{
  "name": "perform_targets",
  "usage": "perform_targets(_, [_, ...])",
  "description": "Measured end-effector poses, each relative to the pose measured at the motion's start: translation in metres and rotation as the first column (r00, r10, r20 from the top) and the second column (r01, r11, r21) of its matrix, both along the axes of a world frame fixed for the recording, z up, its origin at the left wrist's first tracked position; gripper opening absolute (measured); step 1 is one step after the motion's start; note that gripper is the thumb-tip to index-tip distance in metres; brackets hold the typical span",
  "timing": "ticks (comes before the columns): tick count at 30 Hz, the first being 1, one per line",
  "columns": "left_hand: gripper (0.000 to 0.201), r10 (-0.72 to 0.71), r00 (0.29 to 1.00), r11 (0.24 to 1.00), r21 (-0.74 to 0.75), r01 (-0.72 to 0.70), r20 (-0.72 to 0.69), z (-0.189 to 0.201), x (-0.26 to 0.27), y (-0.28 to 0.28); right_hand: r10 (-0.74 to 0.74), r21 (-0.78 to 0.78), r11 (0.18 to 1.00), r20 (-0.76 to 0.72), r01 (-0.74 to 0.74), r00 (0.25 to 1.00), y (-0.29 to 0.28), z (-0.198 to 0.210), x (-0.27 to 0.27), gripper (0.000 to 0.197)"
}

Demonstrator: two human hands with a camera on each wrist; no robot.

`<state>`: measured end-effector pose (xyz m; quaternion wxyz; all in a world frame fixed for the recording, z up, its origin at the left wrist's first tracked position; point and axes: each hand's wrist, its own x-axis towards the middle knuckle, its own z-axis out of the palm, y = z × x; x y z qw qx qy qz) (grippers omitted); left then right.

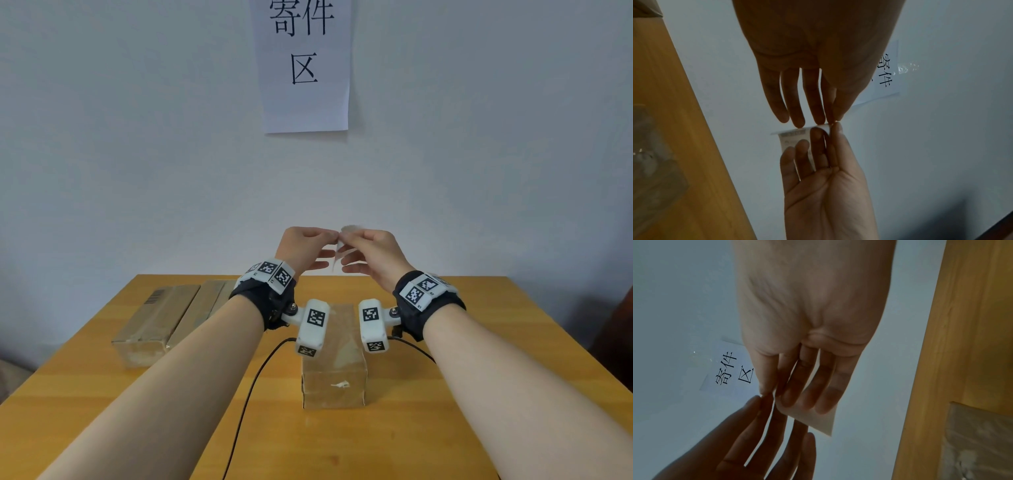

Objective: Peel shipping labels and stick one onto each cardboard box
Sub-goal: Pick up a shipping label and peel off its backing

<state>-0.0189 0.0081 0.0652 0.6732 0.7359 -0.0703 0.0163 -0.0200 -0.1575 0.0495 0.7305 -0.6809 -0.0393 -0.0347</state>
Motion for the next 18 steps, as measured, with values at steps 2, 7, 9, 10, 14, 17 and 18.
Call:
perform_targets(2, [0.017,-0.005,1.000,1.000,-0.016,0.005,-0.002,0.0007,-0.0002,-0.0003,0.032,0.015,0.999,0.002,-0.032,0.999,-0.0020,0.0013,-0.0011,0.021])
perform_targets(7, [0.017,0.003,1.000,0.999,-0.037,-0.003,0.001,0.0019,0.0000,-0.0003,0.074,0.008,0.997,0.025,-0.074,0.997,-0.0033,0.0034,-0.0026,0.025])
perform_targets(9, [0.016,0.001,1.000,0.999,-0.043,-0.001,0.001,0.0024,-0.0001,-0.0003,0.067,0.013,0.998,0.028,-0.068,0.997,-0.0027,0.0039,-0.0028,0.025])
perform_targets(10, [0.017,0.000,1.000,0.999,-0.046,0.000,0.000,0.0024,0.0000,-0.0002,0.064,0.013,0.998,0.028,-0.064,0.998,-0.0023,0.0040,-0.0026,0.025])
perform_targets(14, [0.016,-0.003,1.000,0.999,-0.049,0.004,0.006,0.0020,0.0003,0.0015,0.065,0.000,0.998,0.032,-0.065,0.997,-0.0007,0.0050,-0.0027,0.025])
perform_targets(17, [0.015,-0.001,1.000,0.999,-0.049,0.001,0.011,0.0022,0.0004,0.0024,0.081,-0.007,0.997,0.037,-0.081,0.996,-0.0008,0.0060,-0.0037,0.026])
perform_targets(18, [0.015,0.000,1.000,0.999,-0.051,0.000,0.011,0.0023,0.0004,0.0027,0.085,-0.012,0.996,0.039,-0.085,0.996,-0.0009,0.0062,-0.0040,0.026])
